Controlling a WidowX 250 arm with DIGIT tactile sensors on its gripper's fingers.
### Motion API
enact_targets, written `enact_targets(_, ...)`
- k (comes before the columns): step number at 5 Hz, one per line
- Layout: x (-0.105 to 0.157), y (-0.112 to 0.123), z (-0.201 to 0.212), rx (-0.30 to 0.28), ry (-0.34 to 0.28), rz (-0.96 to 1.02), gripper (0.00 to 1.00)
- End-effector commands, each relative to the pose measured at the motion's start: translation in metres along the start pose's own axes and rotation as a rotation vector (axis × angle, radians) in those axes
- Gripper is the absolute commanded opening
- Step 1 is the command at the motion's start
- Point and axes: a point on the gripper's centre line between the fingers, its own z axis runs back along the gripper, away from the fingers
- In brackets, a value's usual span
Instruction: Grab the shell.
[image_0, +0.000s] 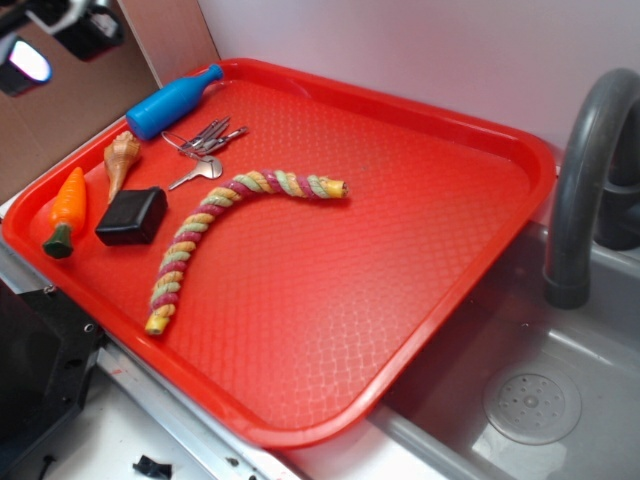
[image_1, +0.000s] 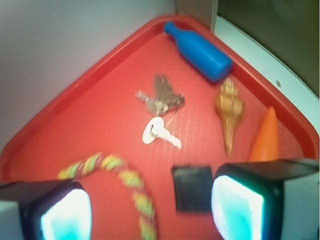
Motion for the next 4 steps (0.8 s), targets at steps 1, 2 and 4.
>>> enact_targets(1,0.043,0.034,-0.050,0.076,-0.070,-0.009,1.00)
enact_targets(2,0.048,0.053,-0.068,0.156,-0.081,-0.015,1.00)
enact_targets(4,0.043,0.084,-0.094,0.266,-0.022,0.001,1.00)
